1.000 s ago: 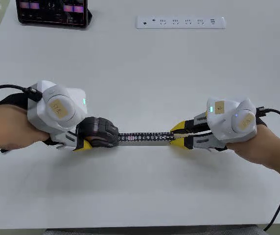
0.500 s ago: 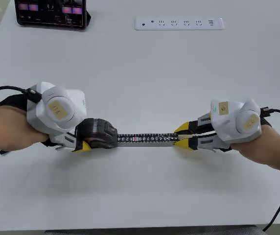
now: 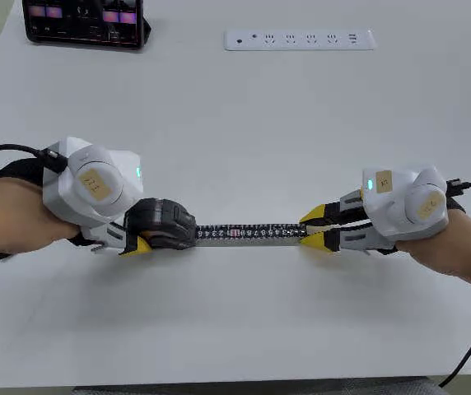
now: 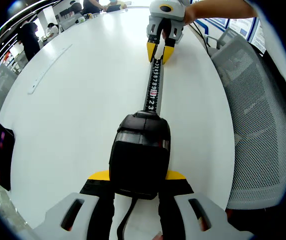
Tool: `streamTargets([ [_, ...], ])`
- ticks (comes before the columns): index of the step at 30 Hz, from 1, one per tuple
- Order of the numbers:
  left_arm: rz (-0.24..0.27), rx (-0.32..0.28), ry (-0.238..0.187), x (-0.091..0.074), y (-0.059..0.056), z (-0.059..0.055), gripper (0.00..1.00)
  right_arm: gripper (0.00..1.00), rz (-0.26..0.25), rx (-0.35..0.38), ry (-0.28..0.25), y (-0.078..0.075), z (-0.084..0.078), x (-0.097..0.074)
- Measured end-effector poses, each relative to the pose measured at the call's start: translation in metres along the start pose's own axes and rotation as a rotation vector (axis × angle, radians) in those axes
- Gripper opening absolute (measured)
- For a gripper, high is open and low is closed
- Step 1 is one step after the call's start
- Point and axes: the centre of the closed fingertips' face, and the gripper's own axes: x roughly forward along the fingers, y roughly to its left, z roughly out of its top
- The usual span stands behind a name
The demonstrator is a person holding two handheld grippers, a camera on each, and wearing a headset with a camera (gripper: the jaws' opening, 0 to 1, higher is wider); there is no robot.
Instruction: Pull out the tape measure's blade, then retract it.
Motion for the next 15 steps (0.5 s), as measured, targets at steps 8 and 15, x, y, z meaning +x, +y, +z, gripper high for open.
streamTargets([
  [8, 0.001, 0.0, 0.001, -0.0004, 0.0003, -0.0005, 0.29, 0.09, -0.004, 0.004, 0.008, -0.0007, -0.0042, -0.0042],
  [15, 0.002, 0.005, 0.004, -0.0008, 0.0005, -0.0004, 0.29, 0.09, -0.008, 0.005, 0.017, -0.0008, -0.0079, -0.0097],
])
